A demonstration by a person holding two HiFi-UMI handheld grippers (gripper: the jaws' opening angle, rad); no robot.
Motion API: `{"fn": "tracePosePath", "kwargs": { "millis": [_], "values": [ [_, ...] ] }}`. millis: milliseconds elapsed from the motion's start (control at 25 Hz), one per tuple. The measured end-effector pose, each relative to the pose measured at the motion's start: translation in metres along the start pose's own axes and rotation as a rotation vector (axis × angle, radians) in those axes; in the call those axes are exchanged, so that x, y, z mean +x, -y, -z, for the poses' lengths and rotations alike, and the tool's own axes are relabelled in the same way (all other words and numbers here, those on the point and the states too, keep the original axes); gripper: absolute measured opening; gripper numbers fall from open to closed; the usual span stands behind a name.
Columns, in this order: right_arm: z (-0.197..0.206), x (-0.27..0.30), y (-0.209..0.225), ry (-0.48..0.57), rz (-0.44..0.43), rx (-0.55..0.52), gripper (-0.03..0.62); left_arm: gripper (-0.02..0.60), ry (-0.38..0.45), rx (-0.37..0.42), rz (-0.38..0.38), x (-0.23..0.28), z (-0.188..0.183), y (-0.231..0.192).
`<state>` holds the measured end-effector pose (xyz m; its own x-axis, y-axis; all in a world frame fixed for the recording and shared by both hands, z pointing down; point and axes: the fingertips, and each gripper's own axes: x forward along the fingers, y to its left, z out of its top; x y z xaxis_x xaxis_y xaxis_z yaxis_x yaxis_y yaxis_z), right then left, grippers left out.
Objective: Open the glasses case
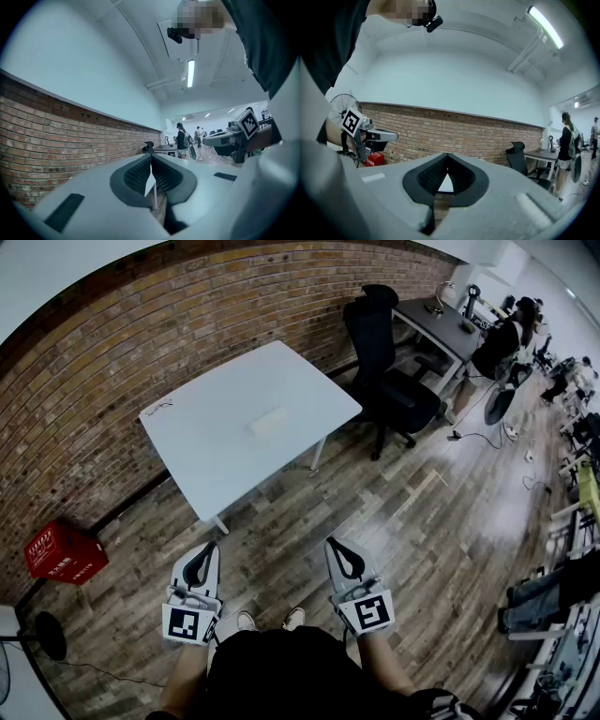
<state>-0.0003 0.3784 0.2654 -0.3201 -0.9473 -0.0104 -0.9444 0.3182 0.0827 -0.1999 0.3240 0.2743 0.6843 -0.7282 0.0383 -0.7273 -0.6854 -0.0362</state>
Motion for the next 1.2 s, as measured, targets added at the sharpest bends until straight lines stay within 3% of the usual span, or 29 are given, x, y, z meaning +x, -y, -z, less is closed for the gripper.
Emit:
{"fn": "tracePosePath", "kwargs": {
  "millis": [520,840,1000,1200],
  "values": [
    [0.008,-0.023,0.005,0.005,-0.020,0.043,0.005,0.012,-0.014,-0.014,0.029,0.013,0.006,0.019],
    [0.050,-0.066,0.045,-0.069,-0.036,0.044,0.005,0.012,-0.020,-0.006,0.046,0.032,0.014,0.074],
    [0.059,-0.071,0.052,-0.079,-0.068,0.072,0.005,0.012,-0.080,-0.023,0.037,0.038,0.028,0.082],
    [0.074,-0.061,0.066,-0.114,-0.090,0.075,0.005,0.012,-0.073,-0.026,0.047,0.066,0.032,0.085]
  ]
}}
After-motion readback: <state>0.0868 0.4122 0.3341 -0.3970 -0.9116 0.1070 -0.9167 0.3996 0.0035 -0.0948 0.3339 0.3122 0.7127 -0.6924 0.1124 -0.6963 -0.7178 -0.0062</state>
